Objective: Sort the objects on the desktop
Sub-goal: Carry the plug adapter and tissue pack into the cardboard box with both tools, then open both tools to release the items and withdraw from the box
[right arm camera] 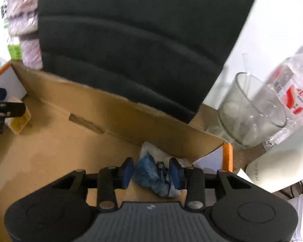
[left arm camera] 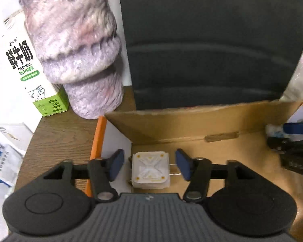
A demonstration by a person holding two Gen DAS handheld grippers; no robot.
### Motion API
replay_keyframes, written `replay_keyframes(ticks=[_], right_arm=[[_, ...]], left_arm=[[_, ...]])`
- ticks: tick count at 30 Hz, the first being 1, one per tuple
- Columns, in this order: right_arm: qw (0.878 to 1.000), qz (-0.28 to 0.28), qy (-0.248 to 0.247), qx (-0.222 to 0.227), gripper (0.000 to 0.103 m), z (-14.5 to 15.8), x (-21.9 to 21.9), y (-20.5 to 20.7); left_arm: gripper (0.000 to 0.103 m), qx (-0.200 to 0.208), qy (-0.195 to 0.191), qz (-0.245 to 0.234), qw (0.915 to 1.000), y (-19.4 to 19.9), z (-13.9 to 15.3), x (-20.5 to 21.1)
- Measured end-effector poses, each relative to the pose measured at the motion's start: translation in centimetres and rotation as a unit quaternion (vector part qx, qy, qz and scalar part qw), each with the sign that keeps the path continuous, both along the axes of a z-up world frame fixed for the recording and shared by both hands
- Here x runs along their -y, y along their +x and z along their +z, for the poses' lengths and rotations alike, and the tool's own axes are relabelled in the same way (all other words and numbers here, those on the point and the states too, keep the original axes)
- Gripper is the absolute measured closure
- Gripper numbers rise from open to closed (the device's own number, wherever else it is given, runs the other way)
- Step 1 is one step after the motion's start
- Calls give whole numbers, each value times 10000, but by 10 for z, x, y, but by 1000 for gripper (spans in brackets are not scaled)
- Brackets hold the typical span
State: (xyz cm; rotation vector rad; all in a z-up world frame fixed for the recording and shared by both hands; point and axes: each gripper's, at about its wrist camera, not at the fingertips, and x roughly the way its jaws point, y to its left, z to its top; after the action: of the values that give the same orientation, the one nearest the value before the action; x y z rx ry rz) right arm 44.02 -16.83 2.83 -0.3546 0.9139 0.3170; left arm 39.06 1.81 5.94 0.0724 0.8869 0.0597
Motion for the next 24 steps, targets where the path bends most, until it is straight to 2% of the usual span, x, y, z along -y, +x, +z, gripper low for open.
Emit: replay_keyframes(ticks=[1, 3, 5, 7, 8, 11, 17, 24], right_arm=[[9999, -47, 89, 101, 59, 8, 3, -4], [9989, -194, 347, 264, 42, 29, 12, -14], [9969, -278, 698, 248, 38, 52, 22, -21], [9938, -360, 1041, 114, 37, 70, 31, -35], [9921, -404, 1188, 57, 33, 76, 32, -45], [9876, -434, 1507, 4, 22, 92, 41, -78], [9851, -519, 1643, 10, 22, 102, 39, -147], [9817, -582, 1750, 483, 18, 108, 51, -228]], left_arm=[[27, 54, -36, -60, 10000, -5, 7, 0], [21, 199, 31, -148, 9997, -17, 23, 3], [14, 262, 1, -159, 9995, -30, 39, 2], [8, 207, -190, -135, 9995, -48, 52, -1], [5, 173, -281, -90, 9994, -55, 57, -2], [3, 128, -550, 151, 9983, -85, 72, -6], [0, 169, -694, 330, 9969, -152, 90, -3], [0, 752, -555, 281, 9952, -237, 102, 16]])
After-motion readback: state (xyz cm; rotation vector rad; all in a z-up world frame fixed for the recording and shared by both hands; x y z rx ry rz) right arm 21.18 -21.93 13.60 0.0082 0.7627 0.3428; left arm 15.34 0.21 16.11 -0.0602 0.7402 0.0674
